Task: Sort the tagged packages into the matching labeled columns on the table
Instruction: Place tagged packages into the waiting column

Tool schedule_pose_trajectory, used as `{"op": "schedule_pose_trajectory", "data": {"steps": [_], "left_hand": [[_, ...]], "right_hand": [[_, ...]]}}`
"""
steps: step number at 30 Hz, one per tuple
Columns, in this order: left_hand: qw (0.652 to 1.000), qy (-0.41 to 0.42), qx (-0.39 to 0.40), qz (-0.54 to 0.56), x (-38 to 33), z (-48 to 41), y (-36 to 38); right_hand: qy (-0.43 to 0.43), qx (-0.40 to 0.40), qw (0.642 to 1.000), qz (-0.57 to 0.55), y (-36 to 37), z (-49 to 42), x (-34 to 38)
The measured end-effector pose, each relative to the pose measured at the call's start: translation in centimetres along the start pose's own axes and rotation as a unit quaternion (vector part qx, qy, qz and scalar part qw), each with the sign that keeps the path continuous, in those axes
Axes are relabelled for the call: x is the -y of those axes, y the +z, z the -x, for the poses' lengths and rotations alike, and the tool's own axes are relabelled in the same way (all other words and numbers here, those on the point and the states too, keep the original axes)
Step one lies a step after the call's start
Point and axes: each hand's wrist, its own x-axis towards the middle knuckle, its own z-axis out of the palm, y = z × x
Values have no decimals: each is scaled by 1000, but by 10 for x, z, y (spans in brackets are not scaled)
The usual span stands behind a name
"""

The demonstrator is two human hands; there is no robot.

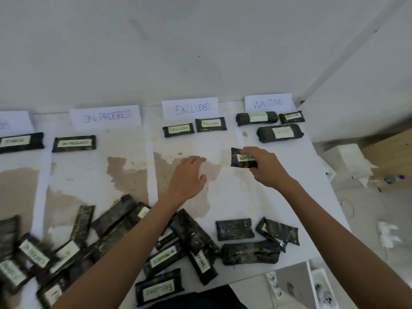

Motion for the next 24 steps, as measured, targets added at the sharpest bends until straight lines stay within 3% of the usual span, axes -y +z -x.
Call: {"op": "schedule_pose_trajectory", "data": {"steps": [11,24], "left_hand": [[997,-31,58,-30,-21,-71,68],[995,-44,51,-73,-25,-80,83]], "right_hand": [[-9,15,999,40,22,-46,-102],[-37,8,999,31,33,-61,-119]]}}
